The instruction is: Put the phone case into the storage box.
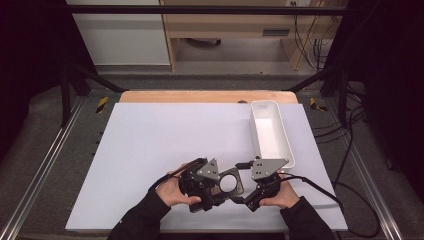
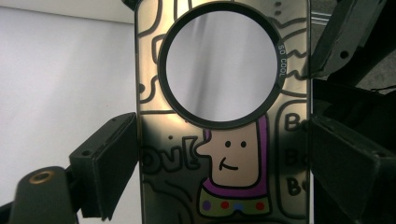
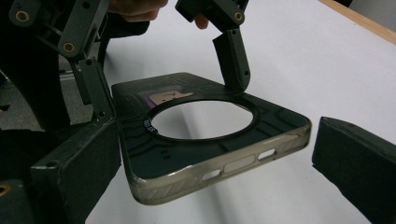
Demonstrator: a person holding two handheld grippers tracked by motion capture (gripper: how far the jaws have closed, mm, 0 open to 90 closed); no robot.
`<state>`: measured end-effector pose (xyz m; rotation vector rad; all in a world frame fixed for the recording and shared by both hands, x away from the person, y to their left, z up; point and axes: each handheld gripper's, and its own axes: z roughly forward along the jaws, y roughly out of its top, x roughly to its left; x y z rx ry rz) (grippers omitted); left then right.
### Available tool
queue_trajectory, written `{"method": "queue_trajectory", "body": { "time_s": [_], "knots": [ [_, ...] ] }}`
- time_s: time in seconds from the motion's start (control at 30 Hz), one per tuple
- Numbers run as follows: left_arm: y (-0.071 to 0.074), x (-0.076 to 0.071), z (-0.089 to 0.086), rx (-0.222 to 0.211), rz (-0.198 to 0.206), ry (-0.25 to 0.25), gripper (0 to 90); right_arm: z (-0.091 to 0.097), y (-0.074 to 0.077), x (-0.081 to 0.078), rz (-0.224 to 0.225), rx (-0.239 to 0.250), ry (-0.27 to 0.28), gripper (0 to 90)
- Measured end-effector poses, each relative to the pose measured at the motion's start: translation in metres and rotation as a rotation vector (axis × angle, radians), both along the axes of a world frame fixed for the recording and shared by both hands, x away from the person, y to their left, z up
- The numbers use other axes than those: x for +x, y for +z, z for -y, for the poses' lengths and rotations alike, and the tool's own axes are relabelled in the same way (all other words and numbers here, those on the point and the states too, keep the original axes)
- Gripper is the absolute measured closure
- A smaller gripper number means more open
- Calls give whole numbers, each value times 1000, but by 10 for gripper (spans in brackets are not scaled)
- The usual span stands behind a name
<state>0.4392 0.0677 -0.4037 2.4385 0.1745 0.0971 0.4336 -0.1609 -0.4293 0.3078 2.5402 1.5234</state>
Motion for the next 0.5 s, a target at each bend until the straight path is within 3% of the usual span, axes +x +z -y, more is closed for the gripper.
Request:
{"method": "queue_trajectory", "body": {
  "time_s": [0.5],
  "knots": [
    [0,-4,4,6,10,-49,118,-4,-3,-2,-9,-15,68,39]
  ]
}}
